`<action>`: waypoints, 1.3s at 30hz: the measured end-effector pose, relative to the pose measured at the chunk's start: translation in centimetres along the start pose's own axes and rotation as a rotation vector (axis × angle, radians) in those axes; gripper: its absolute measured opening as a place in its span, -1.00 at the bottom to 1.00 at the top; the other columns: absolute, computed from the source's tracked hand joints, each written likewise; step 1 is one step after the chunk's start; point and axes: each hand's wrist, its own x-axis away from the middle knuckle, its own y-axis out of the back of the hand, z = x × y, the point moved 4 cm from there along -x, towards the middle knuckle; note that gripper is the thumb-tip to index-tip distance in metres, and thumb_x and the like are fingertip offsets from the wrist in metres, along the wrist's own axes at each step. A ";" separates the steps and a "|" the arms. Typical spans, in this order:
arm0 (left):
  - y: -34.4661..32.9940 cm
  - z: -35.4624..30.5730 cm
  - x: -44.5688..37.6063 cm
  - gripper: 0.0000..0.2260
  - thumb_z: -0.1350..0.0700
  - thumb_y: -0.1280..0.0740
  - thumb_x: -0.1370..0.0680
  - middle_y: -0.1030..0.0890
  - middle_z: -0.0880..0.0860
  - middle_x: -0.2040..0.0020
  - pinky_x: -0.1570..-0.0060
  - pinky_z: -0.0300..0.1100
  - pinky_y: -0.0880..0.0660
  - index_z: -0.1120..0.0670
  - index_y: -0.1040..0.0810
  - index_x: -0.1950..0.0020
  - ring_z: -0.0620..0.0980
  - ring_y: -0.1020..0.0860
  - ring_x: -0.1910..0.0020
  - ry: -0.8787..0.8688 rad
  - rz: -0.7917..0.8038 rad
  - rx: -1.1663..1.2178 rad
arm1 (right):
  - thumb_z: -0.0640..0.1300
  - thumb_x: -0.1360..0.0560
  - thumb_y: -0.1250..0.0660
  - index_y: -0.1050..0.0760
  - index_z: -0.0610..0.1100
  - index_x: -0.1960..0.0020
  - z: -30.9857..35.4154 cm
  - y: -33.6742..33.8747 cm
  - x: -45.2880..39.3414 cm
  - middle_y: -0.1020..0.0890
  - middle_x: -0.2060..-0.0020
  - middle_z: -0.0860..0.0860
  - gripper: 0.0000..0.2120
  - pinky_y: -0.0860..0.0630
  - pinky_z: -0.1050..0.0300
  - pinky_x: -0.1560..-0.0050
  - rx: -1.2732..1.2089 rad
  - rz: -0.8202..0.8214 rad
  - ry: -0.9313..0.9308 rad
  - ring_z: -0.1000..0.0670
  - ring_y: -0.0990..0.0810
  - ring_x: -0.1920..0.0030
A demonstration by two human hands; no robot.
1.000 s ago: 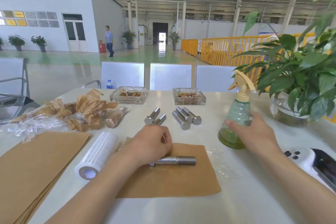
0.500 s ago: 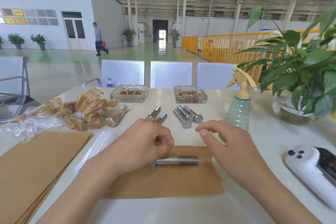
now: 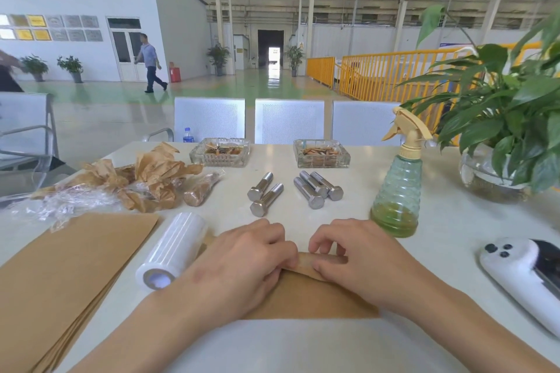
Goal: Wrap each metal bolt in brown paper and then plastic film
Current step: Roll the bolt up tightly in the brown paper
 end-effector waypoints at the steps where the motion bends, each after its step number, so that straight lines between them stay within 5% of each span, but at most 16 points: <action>1: -0.1 0.0 0.2 -0.83 0.09 -0.44 -0.42 -0.48 -0.16 0.23 0.33 -0.34 -0.09 -0.17 -0.58 0.06 -0.14 -0.51 0.23 0.000 0.001 -0.001 | 0.21 -0.39 -0.28 -0.48 0.24 -0.05 0.1 0.0 0.1 -0.56 0.12 0.27 -0.76 -0.52 0.10 0.01 0.019 -0.005 0.021 0.22 -0.47 0.08; 3: -0.3 0.0 0.3 -0.87 0.02 -0.40 -0.47 -0.46 -0.16 0.23 0.33 -0.33 -0.11 -0.16 -0.57 0.02 -0.14 -0.48 0.21 -0.005 0.041 0.030 | 0.17 -0.43 -0.30 -0.47 0.21 -0.06 0.2 0.0 0.1 -0.57 0.11 0.26 -0.78 -0.51 0.10 0.02 0.047 -0.018 0.060 0.21 -0.45 0.07; 6: -0.1 0.7 -0.1 -0.84 -0.14 -0.25 -0.54 -0.47 -0.15 0.18 0.21 -0.26 -0.41 -0.16 -0.57 -0.03 -0.18 -0.46 0.14 0.067 0.072 0.172 | 0.15 -0.46 -0.30 -0.44 0.19 -0.07 0.4 -0.1 0.3 -0.56 0.09 0.24 -0.80 -0.49 0.11 0.03 0.089 -0.025 0.111 0.20 -0.41 0.08; 10: 0.2 1.7 -0.7 -0.90 -0.08 -0.31 -0.56 -0.50 -0.18 0.17 0.07 -0.07 -0.54 -0.17 -0.61 0.00 -0.18 -0.50 0.12 0.168 0.014 0.227 | 0.11 -0.47 -0.25 -0.39 0.19 -0.08 0.6 -0.4 0.6 -0.51 0.08 0.23 -0.81 -0.48 0.11 0.04 0.142 -0.025 0.163 0.16 -0.41 0.03; 19: -1.0 2.3 -1.5 -0.67 -0.14 -0.31 -0.40 -0.53 -0.30 0.03 -0.03 -0.17 -0.53 -0.27 -0.47 -0.17 -0.23 -0.53 0.03 0.316 0.172 0.259 | 0.08 -0.49 -0.25 -0.36 0.17 -0.04 1.0 -0.5 0.6 -0.51 0.12 0.19 -0.85 -0.46 0.09 0.18 0.250 -0.057 0.235 0.10 -0.37 0.05; 28: -0.5 -0.1 -1.6 -0.75 -0.10 -0.26 -0.52 -0.48 -0.17 -0.10 0.04 -0.19 -0.34 -0.19 -0.40 -0.19 -0.06 -0.48 -0.13 0.152 0.072 -0.009 | 0.03 -0.49 -0.26 -0.32 0.14 -0.02 0.8 -0.9 0.5 -0.39 0.16 0.20 -0.85 -0.45 0.09 0.10 0.195 -0.045 0.262 0.08 -0.42 0.07; 31: 0.1 -0.7 -1.2 -0.75 -0.25 -0.33 -0.45 -0.38 -0.25 -0.09 0.10 -0.40 -0.25 -0.17 -0.47 -0.03 -0.21 -0.38 -0.12 0.071 0.141 0.109 | 0.02 -0.48 -0.26 -0.29 0.16 0.03 0.8 -0.8 0.4 -0.38 0.18 0.20 -0.85 -0.45 0.07 0.11 0.188 -0.042 0.274 0.07 -0.43 0.08; 34: 0.3 -1.6 -1.1 -0.58 -0.45 -0.35 -0.37 -0.27 -0.31 -0.17 0.05 -0.39 -0.20 -0.20 -0.50 -0.04 -0.24 -0.24 -0.14 0.008 0.322 0.146 | 0.01 -0.47 -0.27 -0.29 0.18 0.01 0.8 -0.8 0.4 -0.36 0.19 0.21 -0.82 -0.45 0.07 0.12 0.176 -0.045 0.283 0.08 -0.42 0.09; 39: 0.8 -2.5 -1.5 -0.76 -0.24 -0.32 -0.55 -0.20 -0.21 -0.03 0.03 -0.28 -0.27 -0.13 -0.52 -0.08 -0.14 -0.24 -0.04 -0.007 0.339 0.023 | -0.01 -0.45 -0.30 -0.30 0.19 0.00 0.9 -0.7 0.5 -0.38 0.20 0.22 -0.79 -0.42 0.11 0.15 0.175 -0.055 0.288 0.11 -0.41 0.11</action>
